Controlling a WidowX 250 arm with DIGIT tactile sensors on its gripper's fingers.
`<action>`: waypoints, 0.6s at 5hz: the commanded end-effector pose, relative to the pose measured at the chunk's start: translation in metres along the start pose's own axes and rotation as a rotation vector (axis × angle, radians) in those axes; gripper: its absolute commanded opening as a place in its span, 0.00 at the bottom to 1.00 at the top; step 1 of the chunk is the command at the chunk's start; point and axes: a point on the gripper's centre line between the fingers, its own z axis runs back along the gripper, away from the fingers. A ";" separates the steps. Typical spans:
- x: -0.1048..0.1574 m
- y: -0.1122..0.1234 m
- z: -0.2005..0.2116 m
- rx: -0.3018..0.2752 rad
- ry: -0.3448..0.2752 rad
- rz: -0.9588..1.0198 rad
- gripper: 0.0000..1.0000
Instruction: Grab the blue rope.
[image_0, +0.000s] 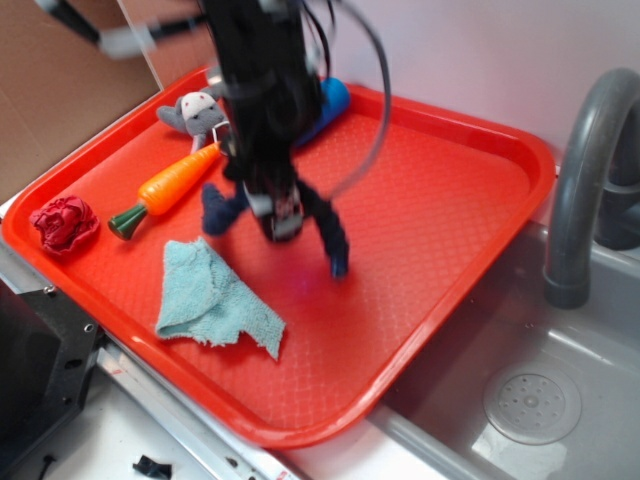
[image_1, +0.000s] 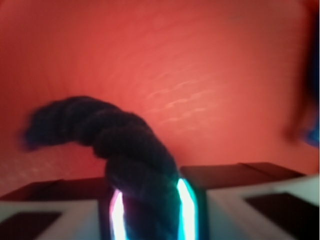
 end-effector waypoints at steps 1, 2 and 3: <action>-0.017 0.027 0.101 -0.166 -0.138 0.398 0.00; -0.031 0.037 0.123 -0.170 -0.177 0.488 0.00; -0.024 0.036 0.124 -0.132 -0.152 0.329 0.00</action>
